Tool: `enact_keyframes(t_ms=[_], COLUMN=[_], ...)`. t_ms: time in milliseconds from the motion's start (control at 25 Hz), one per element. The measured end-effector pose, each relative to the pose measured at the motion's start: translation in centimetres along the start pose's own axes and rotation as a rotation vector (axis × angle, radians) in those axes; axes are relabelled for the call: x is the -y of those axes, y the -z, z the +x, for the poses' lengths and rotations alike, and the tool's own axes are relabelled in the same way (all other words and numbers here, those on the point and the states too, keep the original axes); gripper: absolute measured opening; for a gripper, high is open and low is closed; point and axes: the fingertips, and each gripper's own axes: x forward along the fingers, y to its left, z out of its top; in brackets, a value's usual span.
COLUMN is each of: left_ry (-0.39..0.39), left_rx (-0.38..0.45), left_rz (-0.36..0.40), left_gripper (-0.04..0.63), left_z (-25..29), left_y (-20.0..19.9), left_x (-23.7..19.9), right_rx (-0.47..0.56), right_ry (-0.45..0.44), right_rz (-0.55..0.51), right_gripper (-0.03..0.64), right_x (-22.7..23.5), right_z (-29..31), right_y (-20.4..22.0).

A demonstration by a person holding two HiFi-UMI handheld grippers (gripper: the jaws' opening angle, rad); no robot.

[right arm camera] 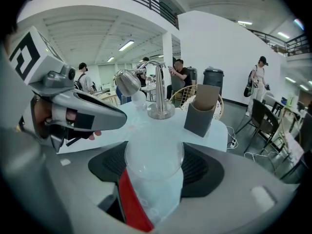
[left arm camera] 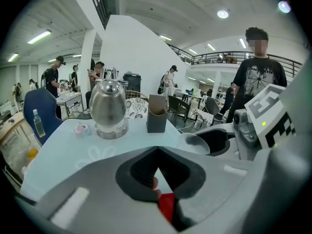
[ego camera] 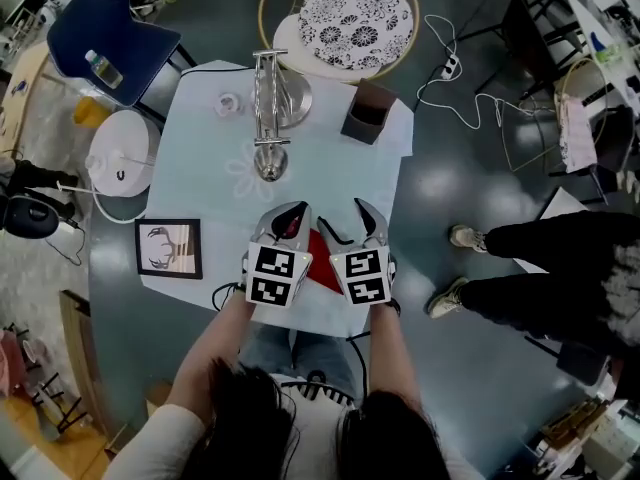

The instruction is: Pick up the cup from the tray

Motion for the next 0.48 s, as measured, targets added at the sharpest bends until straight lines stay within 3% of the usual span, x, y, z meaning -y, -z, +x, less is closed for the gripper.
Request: enact_keyframes(t_ms=[240, 480], left_ry=[-0.015, -0.036], left_rx=[-0.038, -0.031], left_rz=[0.042, 0.019], left_gripper=[0.001, 0.002], left_z=[1.6, 2.6], left_y=[2.3, 2.6], left_x=[0.2, -0.4], right_rx=[-0.02, -0.043], right_ry=[-0.005, -0.015], right_rz=[0.023, 0.027], right_gripper=[0.344, 0.344], right_x=[1.1, 1.6], right_z=[1.8, 3.4], right_y=[1.5, 2.9])
